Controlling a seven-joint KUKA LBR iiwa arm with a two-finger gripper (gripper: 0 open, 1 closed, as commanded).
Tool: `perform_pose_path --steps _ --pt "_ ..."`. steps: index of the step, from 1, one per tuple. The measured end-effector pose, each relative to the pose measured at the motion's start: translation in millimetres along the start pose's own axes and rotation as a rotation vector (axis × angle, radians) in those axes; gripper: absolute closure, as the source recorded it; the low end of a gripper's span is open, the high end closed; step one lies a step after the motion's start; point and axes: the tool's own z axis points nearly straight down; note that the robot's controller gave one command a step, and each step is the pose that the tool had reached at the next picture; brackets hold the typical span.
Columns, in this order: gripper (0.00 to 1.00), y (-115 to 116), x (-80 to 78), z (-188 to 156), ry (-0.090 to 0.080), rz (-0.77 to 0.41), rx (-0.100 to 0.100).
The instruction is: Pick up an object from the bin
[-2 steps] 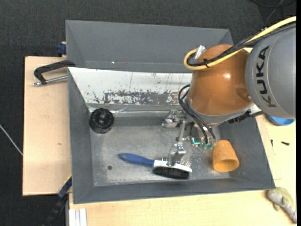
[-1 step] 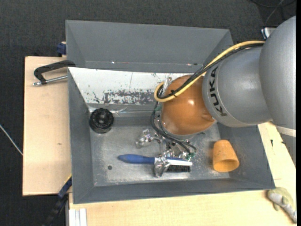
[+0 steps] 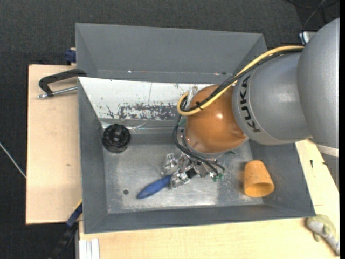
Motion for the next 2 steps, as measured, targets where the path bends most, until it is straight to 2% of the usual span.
perform_pose_path --steps 1,2 --pt "1.0 -43.6 25.1 -125.5 0.003 -0.258 0.003" --pt "1.0 -80.9 40.0 -167.7 0.007 -0.579 0.001"
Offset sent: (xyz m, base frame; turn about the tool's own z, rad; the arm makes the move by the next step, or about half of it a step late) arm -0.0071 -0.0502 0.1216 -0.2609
